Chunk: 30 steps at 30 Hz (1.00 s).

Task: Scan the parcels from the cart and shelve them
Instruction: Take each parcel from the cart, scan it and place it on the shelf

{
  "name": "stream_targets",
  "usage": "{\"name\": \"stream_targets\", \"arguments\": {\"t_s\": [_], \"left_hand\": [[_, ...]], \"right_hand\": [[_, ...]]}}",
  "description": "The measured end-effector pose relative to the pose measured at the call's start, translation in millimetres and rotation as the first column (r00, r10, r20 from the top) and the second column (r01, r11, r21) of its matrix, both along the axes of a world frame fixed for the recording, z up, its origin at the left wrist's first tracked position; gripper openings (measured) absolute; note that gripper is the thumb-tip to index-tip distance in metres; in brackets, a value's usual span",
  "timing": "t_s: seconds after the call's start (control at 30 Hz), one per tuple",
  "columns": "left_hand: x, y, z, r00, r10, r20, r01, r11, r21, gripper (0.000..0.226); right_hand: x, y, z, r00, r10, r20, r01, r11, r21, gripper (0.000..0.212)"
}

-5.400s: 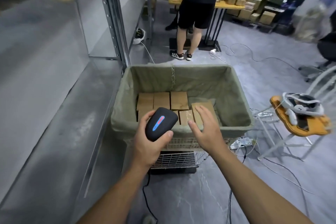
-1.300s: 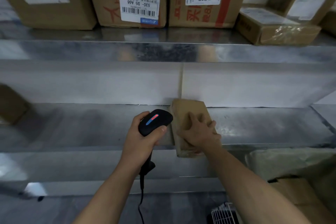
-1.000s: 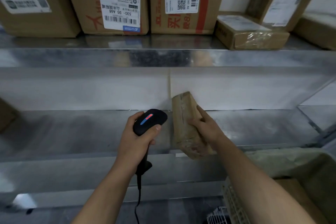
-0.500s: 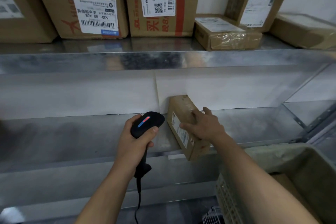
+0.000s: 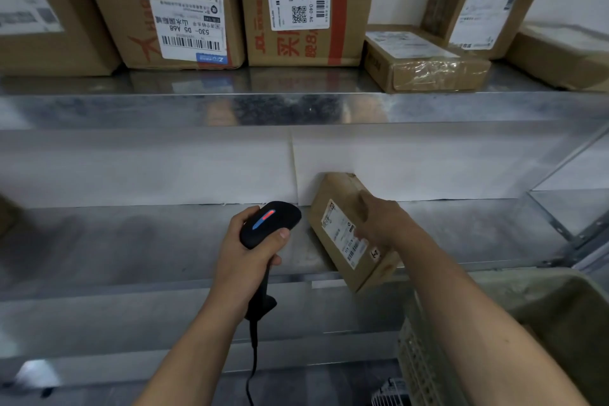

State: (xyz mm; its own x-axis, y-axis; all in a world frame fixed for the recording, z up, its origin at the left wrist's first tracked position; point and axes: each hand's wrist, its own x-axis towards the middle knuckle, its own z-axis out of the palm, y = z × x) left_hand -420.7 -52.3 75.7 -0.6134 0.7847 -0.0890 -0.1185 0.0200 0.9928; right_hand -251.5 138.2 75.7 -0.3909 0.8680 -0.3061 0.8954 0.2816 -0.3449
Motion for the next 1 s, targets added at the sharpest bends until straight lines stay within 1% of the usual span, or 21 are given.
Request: {"name": "stream_targets", "arguments": {"t_s": [0.07, 0.13, 0.2, 0.23, 0.3, 0.4, 0.6, 0.77, 0.9, 1.0], "left_hand": [[0.1, -2.1, -1.1, 1.0, 0.006, 0.006, -0.006, 1.0, 0.001, 0.043], [0.0, -4.8, -1.4, 1.0, 0.014, 0.015, -0.014, 1.0, 0.004, 0.043], [-0.4, -8.4, -2.0, 1.0, 0.022, 0.019, -0.022, 1.0, 0.008, 0.044], [-0.1, -10.5, -2.6, 0.999, 0.028, 0.021, -0.028, 1.0, 0.008, 0.043], [0.4, -15.9, -3.8, 0.999, 0.039, 0.018, -0.039, 0.999, 0.005, 0.042], [0.8, -25.6, -6.5, 0.999, 0.051, 0.019, -0.051, 0.999, 0.014, 0.043], [-12.4, -56.4, -8.6, 0.999, 0.044, 0.026, -0.045, 0.999, 0.018, 0.043], [-39.3, -94.1, -5.2, 0.999, 0.042, 0.018, -0.042, 0.999, 0.004, 0.047], [-61.0, -128.3, -2.5, 0.999, 0.05, 0.014, -0.05, 0.999, -0.018, 0.056], [-78.9, -155.2, 0.4, 0.999, 0.052, 0.006, -0.052, 0.999, -0.017, 0.061]], "right_hand": [[3.7, 1.8, 1.1, 0.999, 0.005, -0.032, -0.005, 1.0, -0.009, 0.066], [7.8, 0.1, 1.1, 0.996, -0.011, -0.088, 0.009, 1.0, -0.027, 0.078], [10.8, -5.0, -0.9, 0.977, -0.061, -0.204, 0.046, 0.996, -0.081, 0.087], [11.4, -7.6, -3.8, 0.954, -0.097, -0.284, 0.064, 0.99, -0.123, 0.09], [10.9, -15.0, -10.2, 0.879, -0.159, -0.449, 0.075, 0.977, -0.2, 0.097], [5.5, -31.0, -18.0, 0.783, -0.207, -0.586, 0.061, 0.964, -0.26, 0.105], [-19.8, -72.4, -24.8, 0.64, -0.234, -0.731, 0.012, 0.955, -0.296, 0.108], [-46.9, -109.7, -29.9, 0.569, -0.191, -0.8, -0.043, 0.964, -0.261, 0.108], [-69.9, -143.6, -33.7, 0.502, -0.152, -0.851, -0.073, 0.973, -0.217, 0.1], [-90.1, -169.3, -33.3, 0.486, -0.129, -0.865, -0.078, 0.979, -0.19, 0.095]]}}
